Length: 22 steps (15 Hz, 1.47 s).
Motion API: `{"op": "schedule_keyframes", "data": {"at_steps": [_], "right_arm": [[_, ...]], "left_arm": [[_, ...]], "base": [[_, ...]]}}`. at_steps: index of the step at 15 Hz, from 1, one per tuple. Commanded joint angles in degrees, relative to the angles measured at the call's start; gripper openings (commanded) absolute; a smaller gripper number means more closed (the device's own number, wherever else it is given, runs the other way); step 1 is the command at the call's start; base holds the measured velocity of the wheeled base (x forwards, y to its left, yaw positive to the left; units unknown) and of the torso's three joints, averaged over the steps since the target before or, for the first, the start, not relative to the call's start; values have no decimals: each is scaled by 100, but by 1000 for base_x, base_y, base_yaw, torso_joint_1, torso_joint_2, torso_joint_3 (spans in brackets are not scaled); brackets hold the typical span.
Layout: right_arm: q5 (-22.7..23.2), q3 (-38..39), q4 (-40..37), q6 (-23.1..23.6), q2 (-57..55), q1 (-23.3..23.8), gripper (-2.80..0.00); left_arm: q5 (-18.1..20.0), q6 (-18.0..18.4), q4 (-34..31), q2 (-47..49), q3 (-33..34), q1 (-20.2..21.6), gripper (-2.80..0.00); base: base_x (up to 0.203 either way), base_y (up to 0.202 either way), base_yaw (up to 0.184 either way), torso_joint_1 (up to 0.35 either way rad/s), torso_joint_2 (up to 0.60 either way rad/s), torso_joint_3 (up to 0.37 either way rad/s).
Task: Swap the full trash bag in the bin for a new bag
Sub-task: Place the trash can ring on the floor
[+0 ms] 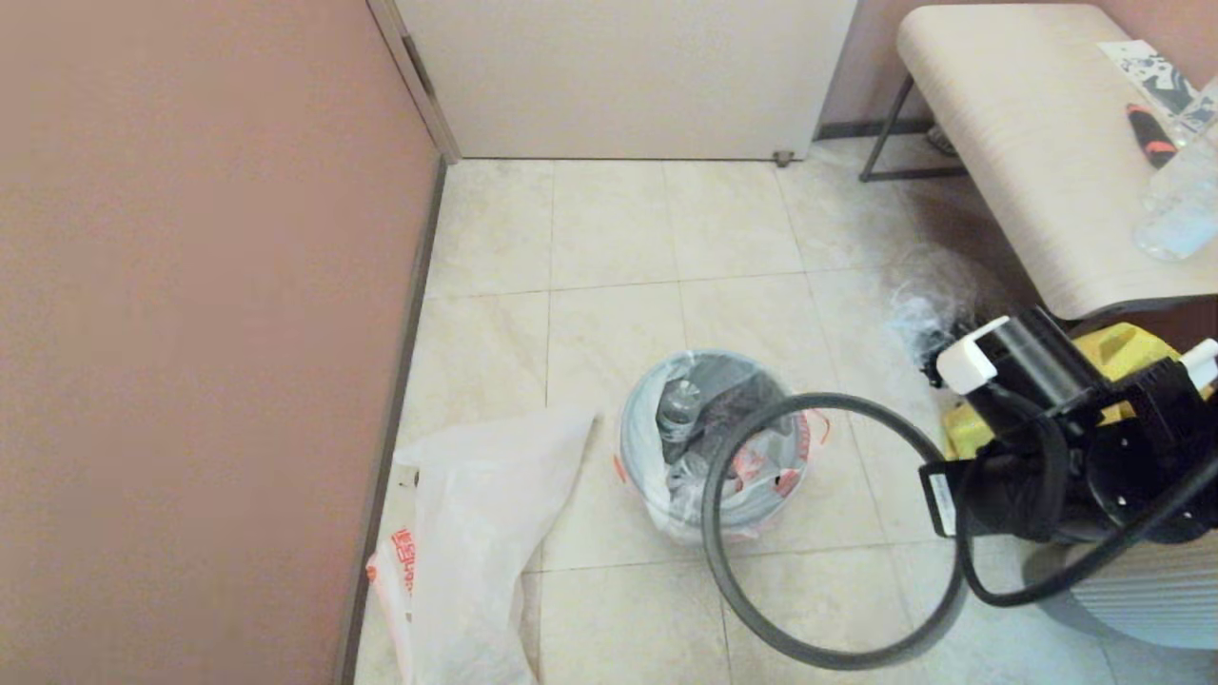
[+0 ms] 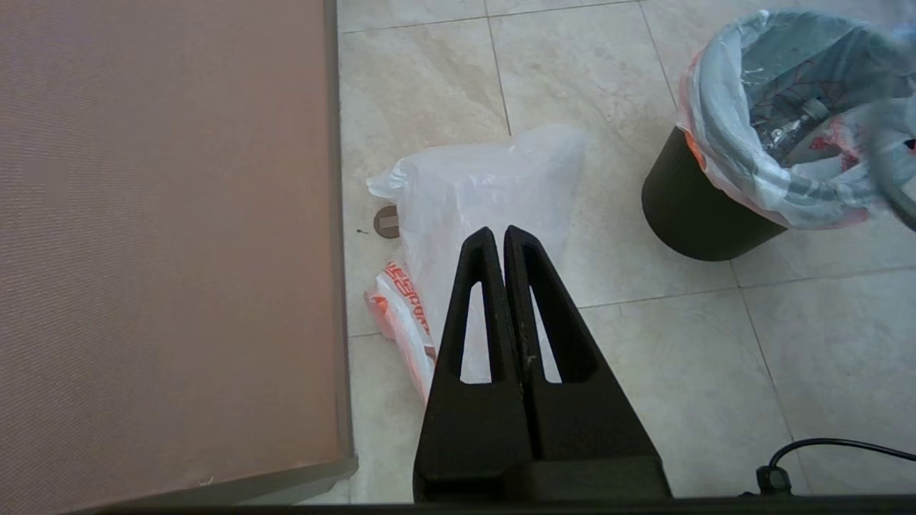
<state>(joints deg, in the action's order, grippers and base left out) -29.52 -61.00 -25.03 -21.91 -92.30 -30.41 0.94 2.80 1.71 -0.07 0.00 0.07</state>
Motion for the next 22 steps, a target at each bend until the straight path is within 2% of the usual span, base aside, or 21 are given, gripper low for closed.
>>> {"op": "schedule_keyframes", "data": {"at_steps": [1,4,7,9,12,15,17,18,20,22], "right_arm": [[-293,717,-35,-15,540,70,-280],[-761,1656,-15,-15,751,475,-280],[-833,2270,73,156,425,1160,-280],[-811,2355,448,251,-179,1351,-280],[-797,2351,1497,447,-1465,1511,-280],[-746,2248,3253,1126,-2960,1843,-280],[-263,2092,4777,1865,-3765,2162,-280],[171,1925,5264,2212,-4079,2342,-280],[788,1398,5663,2567,-4575,2634,-280],[1493,847,5746,2676,-4904,2867,-280]], "left_arm": [[3,1,5,7,70,1,-280],[3,1,5,7,70,1,-280],[3,1,5,7,70,1,-280],[3,1,5,7,70,1,-280],[3,1,5,7,70,1,-280],[3,1,5,7,70,1,-280],[3,1,5,7,70,1,-280],[3,1,5,7,70,1,-280],[3,1,5,7,70,1,-280],[3,1,5,7,70,1,-280]], "base": [[0,0,0,0,0,0],[0,0,0,0,0,0],[0,0,0,0,0,0],[0,0,0,0,0,0],[0,0,0,0,0,0],[0,0,0,0,0,0],[0,0,0,0,0,0],[0,0,0,0,0,0],[0,0,0,0,0,0],[0,0,0,0,0,0]]}}
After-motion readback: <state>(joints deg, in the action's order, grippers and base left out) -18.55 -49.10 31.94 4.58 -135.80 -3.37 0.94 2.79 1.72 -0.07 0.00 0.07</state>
